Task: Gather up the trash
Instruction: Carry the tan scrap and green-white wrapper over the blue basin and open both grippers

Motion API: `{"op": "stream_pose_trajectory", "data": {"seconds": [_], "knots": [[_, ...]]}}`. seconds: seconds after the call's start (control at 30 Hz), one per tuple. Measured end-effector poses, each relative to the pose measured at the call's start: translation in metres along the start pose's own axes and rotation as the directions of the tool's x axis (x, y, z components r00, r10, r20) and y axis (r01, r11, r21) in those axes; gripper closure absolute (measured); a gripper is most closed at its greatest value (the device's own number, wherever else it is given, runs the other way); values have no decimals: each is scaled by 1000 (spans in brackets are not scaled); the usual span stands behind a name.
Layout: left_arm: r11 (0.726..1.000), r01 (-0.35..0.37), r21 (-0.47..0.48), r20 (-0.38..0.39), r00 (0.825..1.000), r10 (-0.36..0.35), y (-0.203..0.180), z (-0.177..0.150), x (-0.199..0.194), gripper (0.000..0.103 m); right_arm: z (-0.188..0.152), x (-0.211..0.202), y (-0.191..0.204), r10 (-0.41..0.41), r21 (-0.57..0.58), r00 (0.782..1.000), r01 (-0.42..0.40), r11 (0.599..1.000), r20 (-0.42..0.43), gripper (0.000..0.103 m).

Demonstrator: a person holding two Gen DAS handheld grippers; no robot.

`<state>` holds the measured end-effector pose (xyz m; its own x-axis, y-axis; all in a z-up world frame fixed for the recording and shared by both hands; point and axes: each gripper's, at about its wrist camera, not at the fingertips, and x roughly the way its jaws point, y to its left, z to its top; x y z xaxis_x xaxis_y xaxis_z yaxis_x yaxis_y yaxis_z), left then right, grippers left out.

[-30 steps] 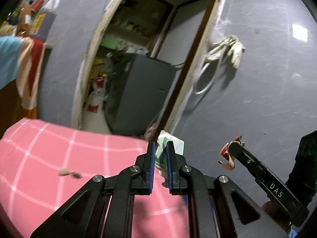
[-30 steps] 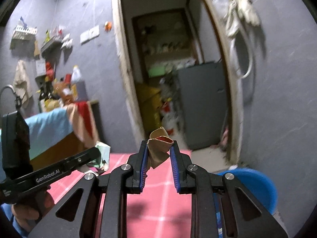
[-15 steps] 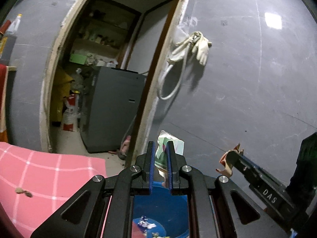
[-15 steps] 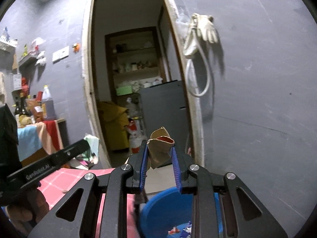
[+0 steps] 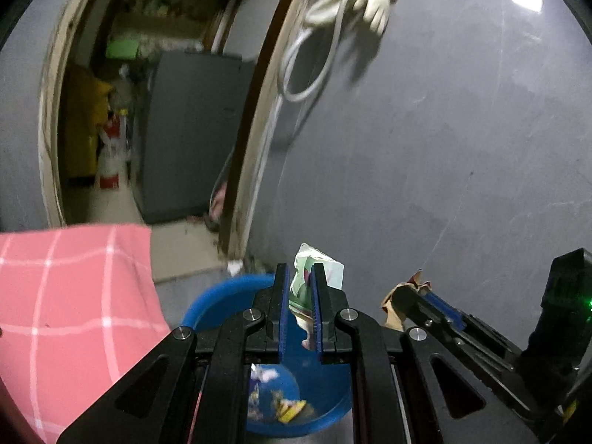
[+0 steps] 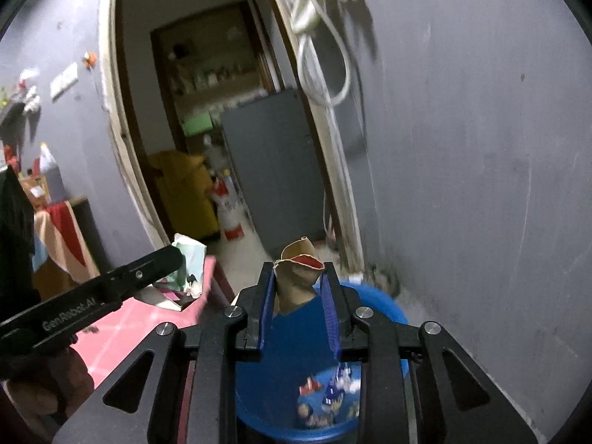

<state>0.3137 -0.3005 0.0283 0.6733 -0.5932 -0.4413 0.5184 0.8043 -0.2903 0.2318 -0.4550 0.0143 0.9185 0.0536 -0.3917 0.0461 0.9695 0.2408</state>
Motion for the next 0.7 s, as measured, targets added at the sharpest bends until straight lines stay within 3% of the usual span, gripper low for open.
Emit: {"op": "stream_pose_trajectory", "data": {"seconds": [0.23,0.33,0.43,0.57,0.7], "knots": [[998,-47,-38,-145,989,41,21,-17,44,94,-26,36,-15,-6,51,990,13,999,-140,79],[997,-63,-52,-198,979,52,30,-24,57,94,-33,45,-21,-8,75,985,21,997,-173,71],[995,-71,-65,-211,976,55,39,-30,59,93,-33,50,-23,-7,87,982,24,996,-187,69],[994,-78,-79,-202,978,60,47,-31,50,80,-30,51,-22,-12,85,983,28,996,-185,58],[991,-84,-103,-183,981,64,53,-26,34,75,-26,50,-19,-13,83,985,28,996,-172,52]]}}
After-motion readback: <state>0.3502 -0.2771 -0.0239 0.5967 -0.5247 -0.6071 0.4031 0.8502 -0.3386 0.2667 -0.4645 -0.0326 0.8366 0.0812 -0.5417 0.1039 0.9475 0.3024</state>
